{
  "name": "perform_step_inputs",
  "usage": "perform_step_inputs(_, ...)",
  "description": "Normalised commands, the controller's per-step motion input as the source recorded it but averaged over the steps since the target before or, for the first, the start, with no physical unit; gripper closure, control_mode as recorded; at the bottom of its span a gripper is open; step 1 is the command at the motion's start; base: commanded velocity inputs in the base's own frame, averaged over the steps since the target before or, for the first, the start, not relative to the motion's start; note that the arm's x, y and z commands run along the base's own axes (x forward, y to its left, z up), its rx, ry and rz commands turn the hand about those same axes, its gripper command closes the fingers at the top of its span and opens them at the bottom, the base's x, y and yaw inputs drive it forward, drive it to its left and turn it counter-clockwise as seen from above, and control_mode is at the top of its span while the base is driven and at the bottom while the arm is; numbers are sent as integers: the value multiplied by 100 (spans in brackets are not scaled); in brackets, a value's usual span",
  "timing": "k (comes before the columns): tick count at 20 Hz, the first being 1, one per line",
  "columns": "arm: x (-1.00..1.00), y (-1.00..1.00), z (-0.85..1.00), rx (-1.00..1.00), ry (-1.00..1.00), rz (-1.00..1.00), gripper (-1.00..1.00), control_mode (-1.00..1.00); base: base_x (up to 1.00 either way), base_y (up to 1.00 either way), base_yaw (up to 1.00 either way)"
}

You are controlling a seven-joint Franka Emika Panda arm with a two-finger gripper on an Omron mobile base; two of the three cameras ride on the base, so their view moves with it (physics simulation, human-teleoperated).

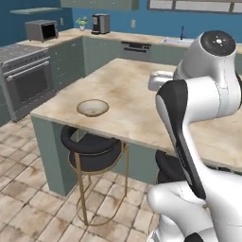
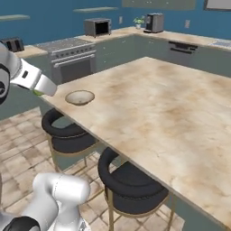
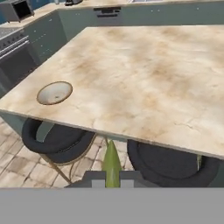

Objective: There is a bowl on the dining counter. Grab a lemon wedge from the fridge and place it in the bowl. Then get the liquor bottle and glass cup from the cabinet and place them next to the bowl.

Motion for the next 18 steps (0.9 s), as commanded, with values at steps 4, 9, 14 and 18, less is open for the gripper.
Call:
perform_step_inputs(4, 0, 0, 0, 0, 0, 0, 100, 100, -57, 90, -30)
perform_step_inputs(9, 0, 0, 0, 0, 0, 0, 100, 100, -32, 100, -30)
perform_step_inputs(14, 0, 0, 0, 0, 0, 0, 100, 100, 18, 100, -29)
perform_step_inputs(18, 0, 0, 0, 0, 0, 0, 100, 100, 46, 94, -27)
